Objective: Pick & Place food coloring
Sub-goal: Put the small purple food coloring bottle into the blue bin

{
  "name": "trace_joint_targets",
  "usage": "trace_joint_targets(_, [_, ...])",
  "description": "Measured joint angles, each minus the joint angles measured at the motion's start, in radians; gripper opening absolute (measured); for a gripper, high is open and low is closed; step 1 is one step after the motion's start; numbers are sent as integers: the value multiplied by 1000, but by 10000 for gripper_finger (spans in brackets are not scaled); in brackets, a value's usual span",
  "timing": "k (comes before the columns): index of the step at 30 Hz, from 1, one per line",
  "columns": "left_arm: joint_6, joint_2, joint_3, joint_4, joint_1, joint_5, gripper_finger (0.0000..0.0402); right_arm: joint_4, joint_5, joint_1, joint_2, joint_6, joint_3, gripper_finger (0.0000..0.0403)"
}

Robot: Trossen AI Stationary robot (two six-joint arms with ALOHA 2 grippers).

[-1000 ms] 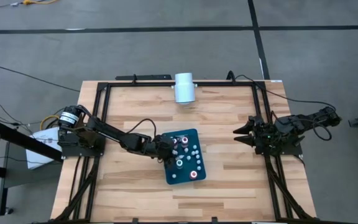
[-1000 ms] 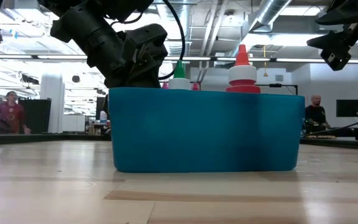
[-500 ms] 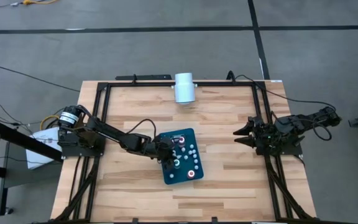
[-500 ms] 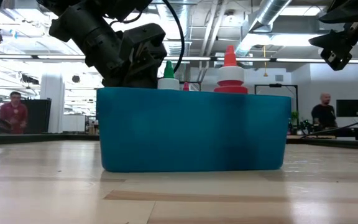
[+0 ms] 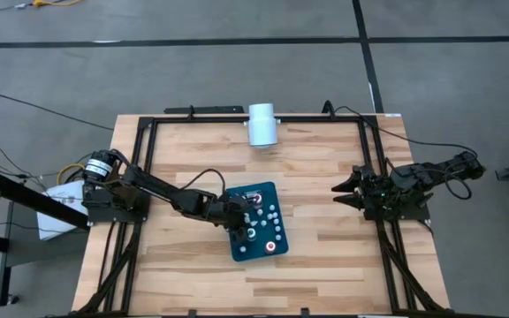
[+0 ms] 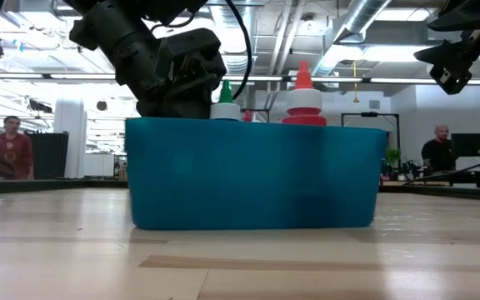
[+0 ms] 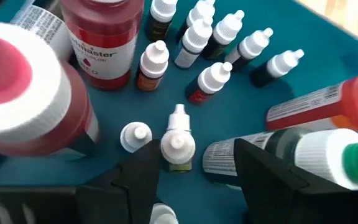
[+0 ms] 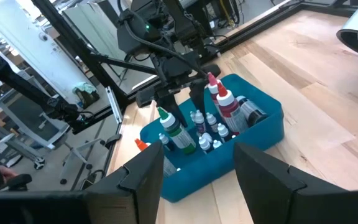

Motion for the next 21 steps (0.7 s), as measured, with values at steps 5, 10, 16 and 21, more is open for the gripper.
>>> trace_joint_targets(5, [22, 1, 52, -139, 4, -28, 197, 0, 0, 0, 0, 0, 0, 182])
trace_joint_targets(10, [19, 1, 87, -243, 8, -41, 197, 0, 0, 0, 0, -1, 0, 182])
trace_joint_targets(16, [19, 1, 93, -246, 8, -42, 197, 0, 0, 0, 0, -1, 0, 182])
trace_joint_targets(21, [19, 1, 93, -247, 8, -41, 197, 0, -2, 0, 0, -1, 0, 182])
